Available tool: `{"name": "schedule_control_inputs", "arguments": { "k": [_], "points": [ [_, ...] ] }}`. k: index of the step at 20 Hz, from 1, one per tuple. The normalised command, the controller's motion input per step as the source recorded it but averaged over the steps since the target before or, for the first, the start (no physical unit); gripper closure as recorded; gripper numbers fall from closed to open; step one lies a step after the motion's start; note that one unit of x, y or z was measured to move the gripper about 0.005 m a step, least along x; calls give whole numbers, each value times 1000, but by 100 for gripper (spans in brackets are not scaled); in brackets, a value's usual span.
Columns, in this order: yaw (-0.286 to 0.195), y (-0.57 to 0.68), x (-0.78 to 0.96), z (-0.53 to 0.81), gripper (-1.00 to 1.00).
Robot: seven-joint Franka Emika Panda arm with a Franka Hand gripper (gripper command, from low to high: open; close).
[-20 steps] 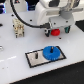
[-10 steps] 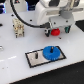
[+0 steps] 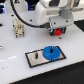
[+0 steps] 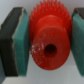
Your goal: Insert the blue gear onto the right peg, followed by the red gear
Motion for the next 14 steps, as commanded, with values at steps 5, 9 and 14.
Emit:
{"name": "schedule_control_inputs", "arguments": {
  "k": [5,9,14],
  "points": [
    [0,29,110,425,100],
    [0,-55,367,590,100],
    [0,-141,469,522,100]
  ]
}}
